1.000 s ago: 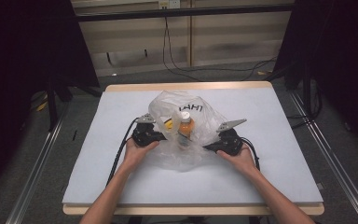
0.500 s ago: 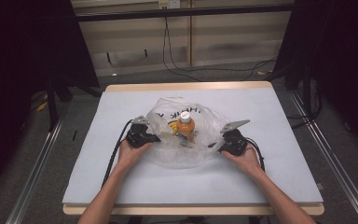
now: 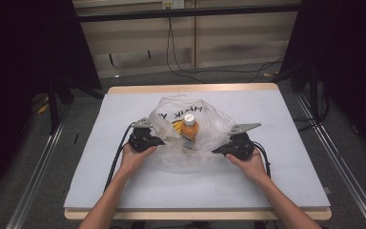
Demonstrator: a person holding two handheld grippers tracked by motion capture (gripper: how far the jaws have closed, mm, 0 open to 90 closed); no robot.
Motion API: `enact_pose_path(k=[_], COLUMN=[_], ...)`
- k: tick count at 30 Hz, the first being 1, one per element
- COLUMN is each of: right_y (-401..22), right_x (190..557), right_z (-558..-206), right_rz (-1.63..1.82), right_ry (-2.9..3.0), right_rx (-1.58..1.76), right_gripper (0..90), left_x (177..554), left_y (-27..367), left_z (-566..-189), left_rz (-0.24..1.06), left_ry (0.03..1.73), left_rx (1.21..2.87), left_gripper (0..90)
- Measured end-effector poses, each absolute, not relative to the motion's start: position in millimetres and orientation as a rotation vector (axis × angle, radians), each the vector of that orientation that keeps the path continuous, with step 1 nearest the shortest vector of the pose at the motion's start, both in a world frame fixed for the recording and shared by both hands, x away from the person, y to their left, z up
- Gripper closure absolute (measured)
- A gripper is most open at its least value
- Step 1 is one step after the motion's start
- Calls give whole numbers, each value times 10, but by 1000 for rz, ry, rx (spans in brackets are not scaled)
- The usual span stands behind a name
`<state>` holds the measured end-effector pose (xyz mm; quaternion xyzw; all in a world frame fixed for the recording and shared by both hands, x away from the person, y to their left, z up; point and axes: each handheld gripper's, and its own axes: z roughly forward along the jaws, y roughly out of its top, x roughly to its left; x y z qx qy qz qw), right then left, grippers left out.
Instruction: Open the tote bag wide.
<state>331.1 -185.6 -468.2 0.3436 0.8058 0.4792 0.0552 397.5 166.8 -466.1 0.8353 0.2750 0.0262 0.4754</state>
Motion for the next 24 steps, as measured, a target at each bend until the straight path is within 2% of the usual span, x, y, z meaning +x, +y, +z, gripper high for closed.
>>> enact_pose_path(k=[17,24], right_y=[-2042,-2206], right_x=[2865,2761], right_z=[-4402,-4238], right_rz=[1541,1576], right_ry=[2373,2302], right_rx=[984,988], right_gripper=[900,900], left_x=[3573,3371], left_y=[2074,2227], left_z=[-4437,-4310], left_rz=[82,97], left_ry=[606,601], left_rx=[2014,1940], left_gripper=[900,900])
